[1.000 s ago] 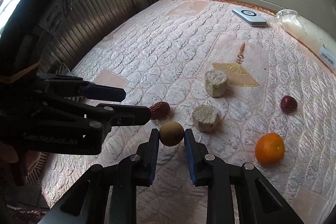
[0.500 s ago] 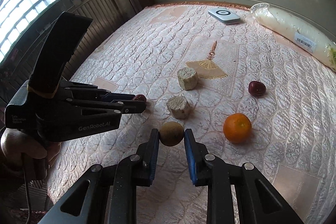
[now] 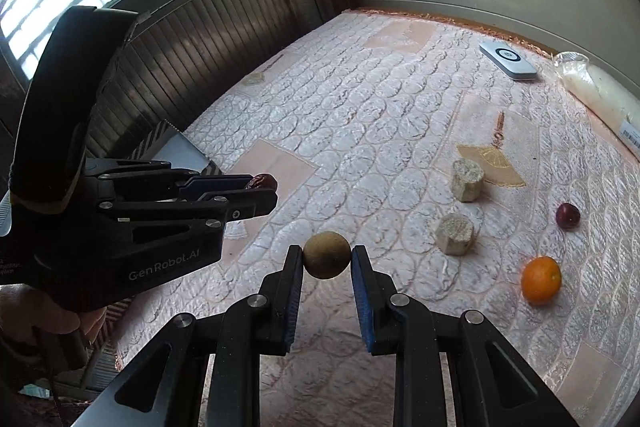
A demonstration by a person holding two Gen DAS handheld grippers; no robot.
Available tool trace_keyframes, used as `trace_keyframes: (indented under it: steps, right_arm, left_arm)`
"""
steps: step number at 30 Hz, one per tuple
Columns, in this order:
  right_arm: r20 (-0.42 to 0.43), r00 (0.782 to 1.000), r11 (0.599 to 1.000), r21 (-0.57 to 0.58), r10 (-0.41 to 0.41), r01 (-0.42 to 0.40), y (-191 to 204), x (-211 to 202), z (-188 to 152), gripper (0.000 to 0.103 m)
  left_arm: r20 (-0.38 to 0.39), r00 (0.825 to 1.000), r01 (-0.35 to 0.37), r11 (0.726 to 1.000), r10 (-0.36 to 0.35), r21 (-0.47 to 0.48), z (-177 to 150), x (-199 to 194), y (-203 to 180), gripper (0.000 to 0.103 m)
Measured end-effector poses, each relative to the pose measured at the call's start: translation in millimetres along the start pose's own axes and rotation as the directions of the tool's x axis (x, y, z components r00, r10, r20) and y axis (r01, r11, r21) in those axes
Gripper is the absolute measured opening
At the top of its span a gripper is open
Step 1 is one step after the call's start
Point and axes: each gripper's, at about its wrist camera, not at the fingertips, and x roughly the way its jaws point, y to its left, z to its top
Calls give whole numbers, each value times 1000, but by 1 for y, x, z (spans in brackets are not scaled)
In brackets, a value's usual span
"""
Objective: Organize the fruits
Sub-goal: 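Carry the red date and tan fruit over the white tray with both tools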
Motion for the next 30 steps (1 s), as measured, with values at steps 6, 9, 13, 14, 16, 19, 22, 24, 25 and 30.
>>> trace_keyframes:
  steps: [6, 9, 13, 14, 16, 19, 22, 24, 25, 30]
  right_arm:
    - [-24, 998, 995, -85, 53, -55, 46, 14, 6, 23]
    - [-38, 996, 988, -131, 80, -84, 69, 20, 8, 23]
    - [-59, 991, 974, -185, 120, -129, 102, 29, 10, 23]
    - [-66, 990, 970, -199, 128, -139, 109, 32, 10, 23]
    - [-81, 986, 961, -223, 146, -160, 125, 38, 9, 23]
    - [-107, 980, 947, -257, 170, -193, 148, 47, 9, 23]
    - [-134, 972, 931, -290, 191, -223, 168, 56, 8, 23]
    - [-151, 968, 921, -307, 201, -239, 180, 61, 6, 23]
    - [-159, 965, 917, -314, 206, -248, 185, 64, 5, 23]
    - [-202, 954, 898, -339, 222, -281, 205, 79, 3, 23]
  left_arm:
    - [22, 998, -57, 995, 59, -83, -26, -26, 42, 17]
    - [23, 996, -82, 988, 86, -129, -41, -37, 64, 17]
    - [21, 992, -119, 977, 125, -178, -62, -51, 90, 17]
    - [20, 991, -127, 974, 133, -189, -68, -55, 96, 17]
    - [15, 989, -143, 967, 149, -209, -80, -60, 108, 17]
    - [2, 986, -161, 956, 167, -246, -97, -66, 124, 17]
    - [-15, 983, -178, 943, 182, -281, -113, -70, 141, 17]
    - [-27, 981, -191, 934, 192, -301, -123, -72, 151, 17]
    - [-33, 980, -196, 930, 195, -310, -128, -72, 155, 17]
    - [-59, 979, -205, 912, 197, -356, -150, -73, 172, 17]
